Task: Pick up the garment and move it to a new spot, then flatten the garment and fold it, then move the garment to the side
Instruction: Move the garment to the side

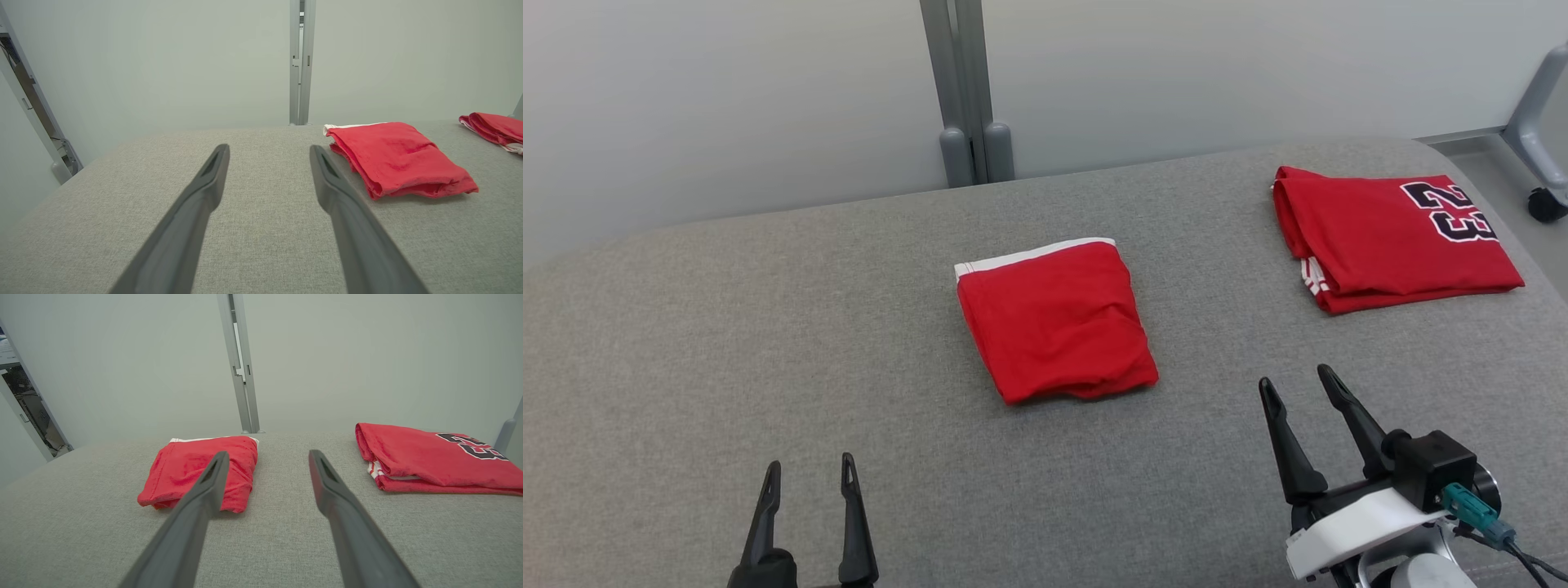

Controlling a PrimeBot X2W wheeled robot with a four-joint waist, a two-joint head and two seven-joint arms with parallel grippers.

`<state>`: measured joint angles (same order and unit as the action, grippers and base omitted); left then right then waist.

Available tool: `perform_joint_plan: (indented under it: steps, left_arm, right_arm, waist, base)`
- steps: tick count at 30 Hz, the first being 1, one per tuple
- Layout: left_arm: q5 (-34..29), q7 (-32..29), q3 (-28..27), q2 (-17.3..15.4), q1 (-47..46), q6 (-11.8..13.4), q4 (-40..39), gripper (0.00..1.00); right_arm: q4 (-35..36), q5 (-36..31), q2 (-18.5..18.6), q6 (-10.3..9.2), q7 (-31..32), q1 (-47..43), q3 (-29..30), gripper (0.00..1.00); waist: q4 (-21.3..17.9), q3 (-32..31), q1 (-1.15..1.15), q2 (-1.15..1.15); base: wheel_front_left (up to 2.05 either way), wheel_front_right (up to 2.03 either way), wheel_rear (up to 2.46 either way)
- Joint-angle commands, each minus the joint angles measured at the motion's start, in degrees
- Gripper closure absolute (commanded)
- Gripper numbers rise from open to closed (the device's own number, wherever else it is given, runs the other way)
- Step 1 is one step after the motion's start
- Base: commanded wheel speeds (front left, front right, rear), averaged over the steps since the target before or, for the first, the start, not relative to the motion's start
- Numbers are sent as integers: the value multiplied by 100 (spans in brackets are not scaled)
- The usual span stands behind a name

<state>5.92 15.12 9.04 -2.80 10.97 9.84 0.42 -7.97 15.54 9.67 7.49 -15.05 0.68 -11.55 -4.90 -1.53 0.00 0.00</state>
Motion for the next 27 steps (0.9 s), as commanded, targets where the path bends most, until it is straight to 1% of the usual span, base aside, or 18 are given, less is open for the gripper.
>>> perform_joint_plan:
  steps: [1,10,19,27]
  left_arm:
    - [-46,0,-4,-21,-98,4,6,0]
    - [-54,0,42,-21,-138,19,19,0]
    - [-91,0,76,-21,-258,-34,23,0]
    - [-122,0,169,-21,-642,-93,-63,0]
  right_arm:
    - [-7,-27,20,-2,-15,12,-9,0]
    - [47,21,78,-2,-15,59,-33,0]
    - [51,39,126,-2,-15,194,-109,0]
    - [135,121,207,-2,-15,698,-118,0]
  waist:
    - [-7,1,0,0]
    - [-17,99,0,0]
    - [75,322,0,0]
    - [300,952,0,0]
  base:
    - [0,0,0]
    - [0,0,0]
    - [0,0,0]
    - [0,0,0]
